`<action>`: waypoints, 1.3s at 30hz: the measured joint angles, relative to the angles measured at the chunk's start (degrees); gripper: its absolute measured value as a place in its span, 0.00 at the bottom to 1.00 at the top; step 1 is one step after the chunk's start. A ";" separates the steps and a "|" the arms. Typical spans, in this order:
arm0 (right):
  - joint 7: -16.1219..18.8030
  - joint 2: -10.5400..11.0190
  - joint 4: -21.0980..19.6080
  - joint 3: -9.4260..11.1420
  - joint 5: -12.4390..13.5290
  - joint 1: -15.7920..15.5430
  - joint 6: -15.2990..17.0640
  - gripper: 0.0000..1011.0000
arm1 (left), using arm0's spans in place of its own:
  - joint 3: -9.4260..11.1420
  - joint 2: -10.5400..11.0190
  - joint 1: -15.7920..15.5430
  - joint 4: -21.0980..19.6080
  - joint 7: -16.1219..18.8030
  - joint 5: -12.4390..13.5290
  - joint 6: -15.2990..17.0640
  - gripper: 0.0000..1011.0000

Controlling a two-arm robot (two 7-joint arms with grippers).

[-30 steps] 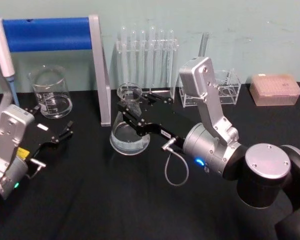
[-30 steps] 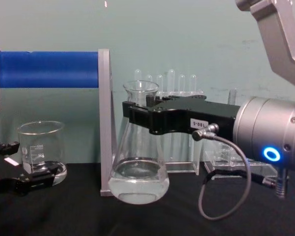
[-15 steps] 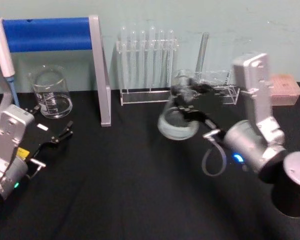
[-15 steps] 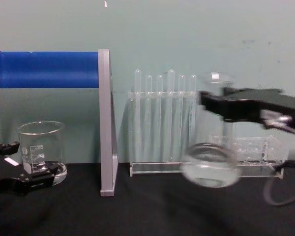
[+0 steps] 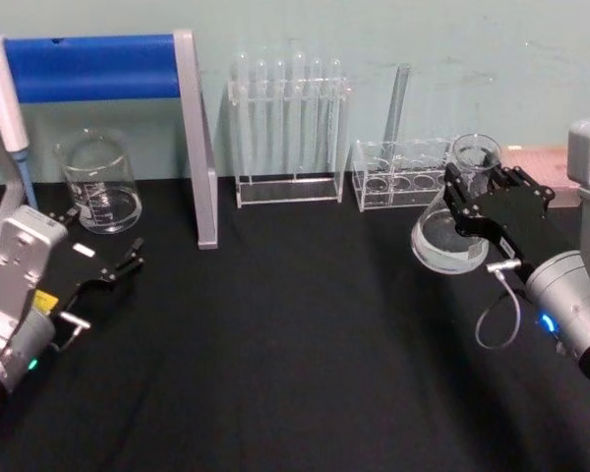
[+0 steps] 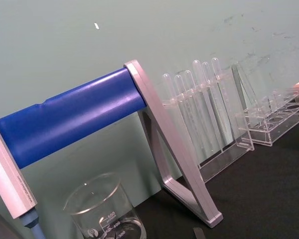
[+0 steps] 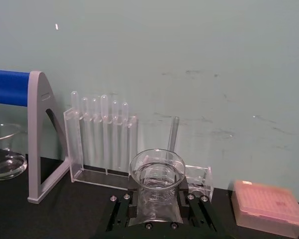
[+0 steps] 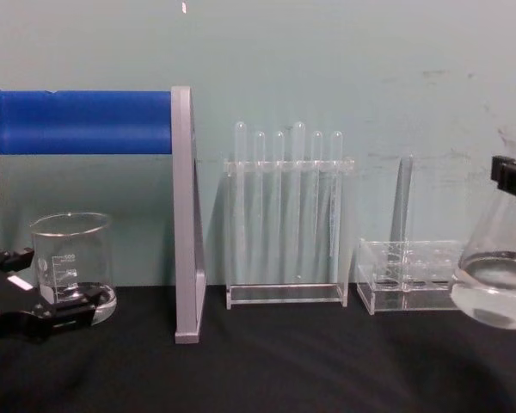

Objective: Grasp the erlenmeyer flask with one hand, shake it three times, then place it back.

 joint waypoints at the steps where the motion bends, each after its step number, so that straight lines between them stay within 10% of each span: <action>1: 0.11 -0.07 0.00 0.04 -0.05 0.00 0.00 0.45 | 0.00 0.00 0.00 0.00 0.00 0.00 0.00 0.99; 10: 5.84 -1.01 3.25 -2.98 -0.12 3.35 -0.08 0.45 | 0.00 0.00 0.00 0.00 0.00 0.00 0.00 0.99; 23: 17.76 -1.47 10.22 -12.98 1.67 11.29 -2.03 0.45 | 0.00 0.00 0.00 0.00 0.00 0.00 0.00 0.99; 31: 18.06 -0.66 11.01 -13.66 3.00 12.13 -2.43 0.45 | 0.00 0.00 0.00 0.00 0.00 0.00 0.00 0.99; 39: 13.90 1.08 8.75 -10.13 3.44 9.56 -2.49 0.45 | 0.00 0.00 0.00 0.00 0.00 0.00 0.00 0.99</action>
